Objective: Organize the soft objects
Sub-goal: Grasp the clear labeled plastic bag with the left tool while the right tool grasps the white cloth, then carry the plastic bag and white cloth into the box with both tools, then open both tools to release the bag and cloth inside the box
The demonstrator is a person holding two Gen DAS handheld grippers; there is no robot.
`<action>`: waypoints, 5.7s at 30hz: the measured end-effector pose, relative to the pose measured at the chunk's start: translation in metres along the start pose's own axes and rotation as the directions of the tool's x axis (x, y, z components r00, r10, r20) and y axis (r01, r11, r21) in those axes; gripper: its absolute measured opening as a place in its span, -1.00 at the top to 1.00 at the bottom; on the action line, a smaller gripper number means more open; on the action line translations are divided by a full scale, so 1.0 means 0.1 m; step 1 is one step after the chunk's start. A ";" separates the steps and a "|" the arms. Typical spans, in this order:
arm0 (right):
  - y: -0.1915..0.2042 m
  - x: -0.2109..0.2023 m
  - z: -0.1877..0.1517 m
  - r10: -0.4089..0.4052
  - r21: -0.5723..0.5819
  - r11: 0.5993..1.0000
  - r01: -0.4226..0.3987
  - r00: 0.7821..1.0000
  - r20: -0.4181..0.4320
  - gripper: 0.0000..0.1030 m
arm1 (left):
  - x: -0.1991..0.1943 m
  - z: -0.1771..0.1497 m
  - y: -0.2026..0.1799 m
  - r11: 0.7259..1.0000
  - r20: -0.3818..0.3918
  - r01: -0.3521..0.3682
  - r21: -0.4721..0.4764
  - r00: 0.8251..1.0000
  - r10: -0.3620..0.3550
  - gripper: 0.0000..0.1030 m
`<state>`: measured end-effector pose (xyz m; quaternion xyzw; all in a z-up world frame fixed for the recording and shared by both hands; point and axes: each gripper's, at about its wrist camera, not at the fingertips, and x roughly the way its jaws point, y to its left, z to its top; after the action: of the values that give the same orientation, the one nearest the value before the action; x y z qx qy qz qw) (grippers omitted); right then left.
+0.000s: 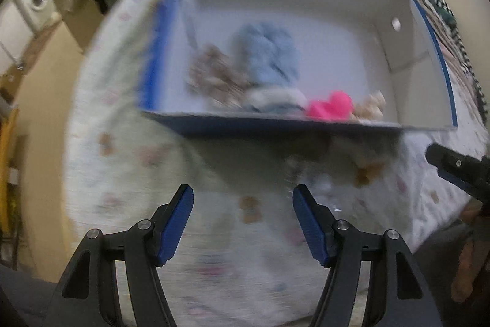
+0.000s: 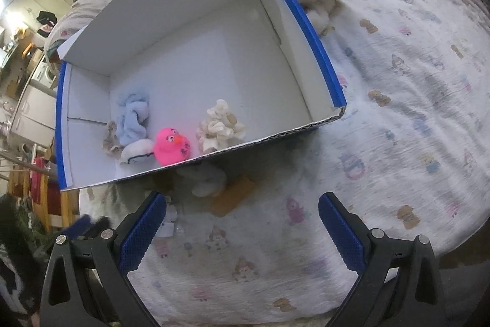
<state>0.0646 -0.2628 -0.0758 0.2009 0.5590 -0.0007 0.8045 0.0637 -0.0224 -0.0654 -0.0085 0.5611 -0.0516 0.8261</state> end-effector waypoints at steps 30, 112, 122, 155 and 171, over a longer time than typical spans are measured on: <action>0.48 0.57 -0.02 -0.090 -0.292 0.954 0.066 0.994 -0.068 -0.48 | 0.32 -0.12 -0.20 0.991 -0.120 0.125 0.042 0.986 -0.119 0.59; 0.72 -0.74 0.59 0.207 -0.300 0.945 -0.133 0.951 0.230 0.80 | -0.93 0.83 -0.10 0.994 0.294 -0.104 0.033 0.952 0.090 0.59; 0.54 -0.28 0.73 0.163 -0.238 0.964 -0.118 0.970 0.179 0.80 | -0.52 1.10 -0.17 0.994 0.252 -0.094 0.063 0.965 0.075 0.59; 0.73 0.38 0.72 0.073 -0.267 0.961 -0.066 0.997 0.017 0.80 | 0.22 1.06 -0.29 0.993 0.178 -0.063 0.099 0.983 0.044 0.58; 0.71 0.38 0.72 0.066 -0.256 0.965 -0.059 0.998 0.020 0.80 | 0.21 1.04 -0.31 0.992 0.184 -0.084 0.092 0.981 0.066 0.55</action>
<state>0.1590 -0.2123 -0.0659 0.1133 0.5366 0.0935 0.8310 0.1653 -0.0600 -0.0437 0.0490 0.4804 -0.0473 0.8744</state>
